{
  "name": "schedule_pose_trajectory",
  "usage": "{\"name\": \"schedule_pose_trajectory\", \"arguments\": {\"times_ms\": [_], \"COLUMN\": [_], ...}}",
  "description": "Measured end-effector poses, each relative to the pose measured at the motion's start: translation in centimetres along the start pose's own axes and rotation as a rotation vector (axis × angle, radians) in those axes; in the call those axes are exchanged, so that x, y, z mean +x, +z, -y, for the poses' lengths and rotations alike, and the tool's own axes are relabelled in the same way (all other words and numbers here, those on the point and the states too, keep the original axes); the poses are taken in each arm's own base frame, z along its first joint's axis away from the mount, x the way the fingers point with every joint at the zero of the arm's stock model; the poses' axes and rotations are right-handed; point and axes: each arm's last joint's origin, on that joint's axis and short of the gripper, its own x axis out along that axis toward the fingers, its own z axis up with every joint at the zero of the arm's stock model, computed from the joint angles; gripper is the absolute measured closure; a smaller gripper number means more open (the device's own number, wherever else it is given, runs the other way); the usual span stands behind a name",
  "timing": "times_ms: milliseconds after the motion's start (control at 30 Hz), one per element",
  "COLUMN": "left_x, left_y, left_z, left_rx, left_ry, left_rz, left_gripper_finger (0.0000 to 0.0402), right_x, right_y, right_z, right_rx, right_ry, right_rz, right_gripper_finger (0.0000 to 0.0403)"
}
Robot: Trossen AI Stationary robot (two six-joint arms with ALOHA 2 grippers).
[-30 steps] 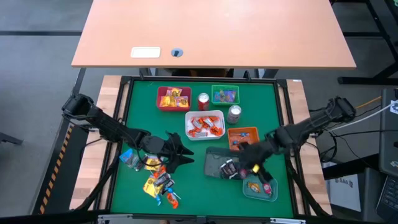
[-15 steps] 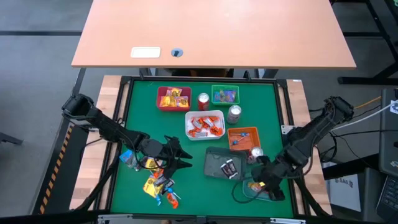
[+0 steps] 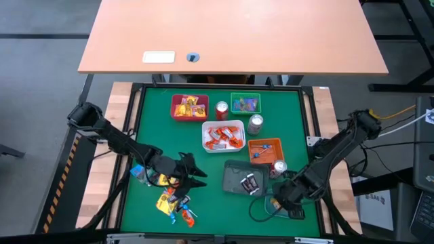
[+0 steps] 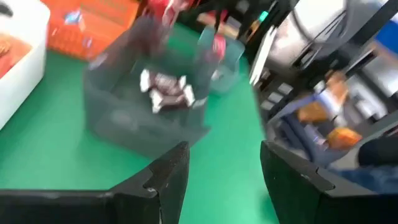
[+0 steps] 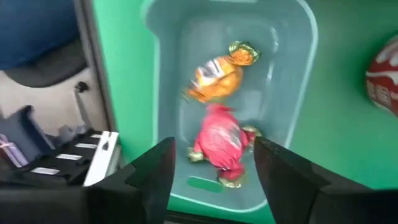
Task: Sort candy
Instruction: Put the red candy into the dark green bin, then put the orange candy into the white bin
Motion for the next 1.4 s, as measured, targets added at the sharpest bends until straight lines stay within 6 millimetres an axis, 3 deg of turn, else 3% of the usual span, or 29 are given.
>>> {"name": "schedule_pose_trajectory", "arguments": {"times_ms": [200,600,800,967,1200,1400], "left_x": [-0.1,-0.7,-1.3,-1.8,-2.3,-3.9], "left_y": [-1.3,-2.9,-3.9,-4.5,-3.6,-2.3], "left_z": [-0.8,-1.4,-2.2,-2.5,-1.9,-1.5], "left_rx": [0.029,0.017,-0.056,-0.119,-0.141,-0.146], "left_ry": [0.043,-0.011,0.058,0.089,0.104,0.232], "left_rz": [-0.156,-0.43,-0.58,-0.683,-0.723,-0.784], "left_gripper_finger": [0.0216,0.0224,0.0224,0.0224,0.0224,0.0224], "right_x": [0.2,0.0,-2.1,-4.1,-5.2,-5.3], "right_y": [-0.3,-0.5,-0.5,0.0,0.6,0.8], "right_z": [0.3,0.3,-0.4,-1.0,-1.3,-1.2], "right_rx": [0.011,0.021,0.007,-0.022,-0.109,-0.13], "right_ry": [-0.032,-0.016,-0.052,-0.112,-0.197,-0.256], "right_rz": [-0.053,-0.098,-0.106,-0.01,0.131,0.186], "right_gripper_finger": [0.0162,0.0161,0.0161,0.0161,0.0161,0.0161]}}
